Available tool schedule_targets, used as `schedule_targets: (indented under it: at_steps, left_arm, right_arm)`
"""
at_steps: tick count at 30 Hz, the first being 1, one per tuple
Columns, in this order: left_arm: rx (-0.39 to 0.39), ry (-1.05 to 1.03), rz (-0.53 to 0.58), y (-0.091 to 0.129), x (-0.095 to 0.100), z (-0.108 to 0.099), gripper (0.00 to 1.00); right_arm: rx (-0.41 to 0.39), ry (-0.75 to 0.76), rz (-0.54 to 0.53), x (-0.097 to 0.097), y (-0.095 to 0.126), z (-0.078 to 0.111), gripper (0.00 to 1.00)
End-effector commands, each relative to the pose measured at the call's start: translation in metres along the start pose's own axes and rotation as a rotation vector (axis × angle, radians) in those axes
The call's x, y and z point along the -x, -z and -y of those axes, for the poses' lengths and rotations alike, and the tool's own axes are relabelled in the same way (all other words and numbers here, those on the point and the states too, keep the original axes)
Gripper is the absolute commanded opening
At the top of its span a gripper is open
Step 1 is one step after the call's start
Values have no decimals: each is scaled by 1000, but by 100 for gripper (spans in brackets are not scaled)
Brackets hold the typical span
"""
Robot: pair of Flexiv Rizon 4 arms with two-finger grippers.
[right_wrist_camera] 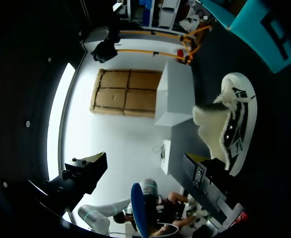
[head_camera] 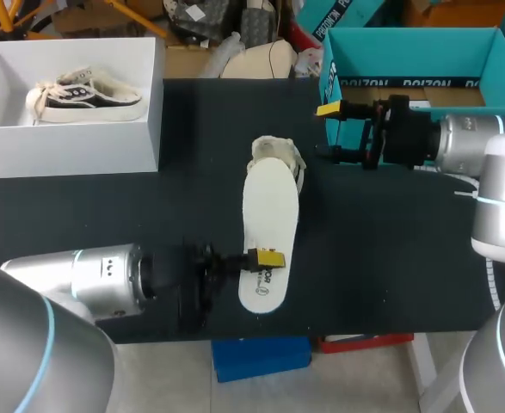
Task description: Take the shoe out of the shoebox, open the shoe tongue, remove and reinsert the insole, then place the shoe into the shoebox
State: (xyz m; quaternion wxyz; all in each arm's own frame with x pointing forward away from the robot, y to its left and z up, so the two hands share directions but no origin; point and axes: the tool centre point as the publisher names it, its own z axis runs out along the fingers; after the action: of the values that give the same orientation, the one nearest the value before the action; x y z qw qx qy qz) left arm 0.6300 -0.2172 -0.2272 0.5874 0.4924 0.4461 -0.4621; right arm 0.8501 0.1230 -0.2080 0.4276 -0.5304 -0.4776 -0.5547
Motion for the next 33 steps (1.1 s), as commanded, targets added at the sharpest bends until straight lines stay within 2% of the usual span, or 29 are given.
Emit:
schedule_targets:
  at_steps: [1,7,9,18,22,25,33]
  left_arm:
    - [-7,18,16,-13,-20,-34,0]
    - [36,36,-23,-17,-32,-71,0]
    - [58,45,-67,-19,-35,-83,0]
    - [93,54,-110,-24,-34,-120,0]
    - [96,53,-107,-22,-32,-126,0]
    - [69,63,-94,-18,-33,-124,0]
    - [69,63,-94,-18,-33,-124,0]
  right_arm:
    - [2,0,1,1,-1,1,100]
    - [2,0,1,1,-1,1,100]
    - [2,0,1,1,-1,1,100]
    - [2,0,1,1,-1,1,100]
    - [2,0,1,1,-1,1,100]
    - [2,0,1,1,-1,1,100]
    - [2,0,1,1,-1,1,100]
